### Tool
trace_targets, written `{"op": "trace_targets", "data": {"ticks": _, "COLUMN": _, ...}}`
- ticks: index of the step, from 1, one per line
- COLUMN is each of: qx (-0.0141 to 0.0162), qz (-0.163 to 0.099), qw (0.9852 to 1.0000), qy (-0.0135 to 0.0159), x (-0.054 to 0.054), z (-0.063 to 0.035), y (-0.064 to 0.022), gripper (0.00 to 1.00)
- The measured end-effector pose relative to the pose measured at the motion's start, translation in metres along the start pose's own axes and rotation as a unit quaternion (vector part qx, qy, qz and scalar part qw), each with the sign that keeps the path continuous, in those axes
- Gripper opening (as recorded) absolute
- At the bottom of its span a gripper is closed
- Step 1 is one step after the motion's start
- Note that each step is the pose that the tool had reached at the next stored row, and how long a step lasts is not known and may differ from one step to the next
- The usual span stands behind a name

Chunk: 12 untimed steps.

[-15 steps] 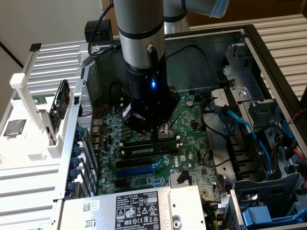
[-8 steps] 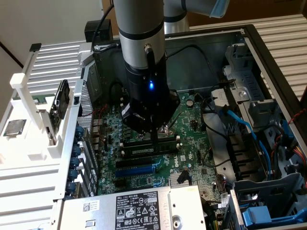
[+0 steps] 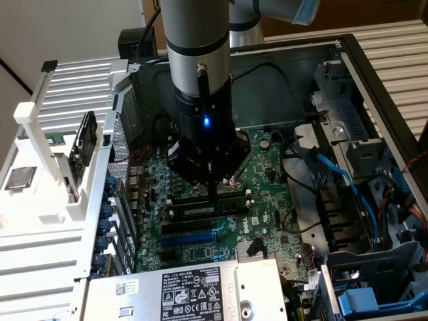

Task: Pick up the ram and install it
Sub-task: 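Press down the ram until it locks into place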

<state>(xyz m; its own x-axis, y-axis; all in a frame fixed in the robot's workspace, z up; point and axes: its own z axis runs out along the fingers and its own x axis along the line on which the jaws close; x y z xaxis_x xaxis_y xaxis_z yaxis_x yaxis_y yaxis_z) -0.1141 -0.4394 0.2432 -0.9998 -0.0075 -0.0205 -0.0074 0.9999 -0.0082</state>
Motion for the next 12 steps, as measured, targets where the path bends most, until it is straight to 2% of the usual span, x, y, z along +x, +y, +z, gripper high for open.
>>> {"op": "trace_targets", "data": {"ticks": 12, "qx": 0.0001, "qz": 0.006, "qw": 1.0, "qy": 0.0001, "x": 0.0, "z": 0.0, "y": 0.0, "gripper": 0.11}}
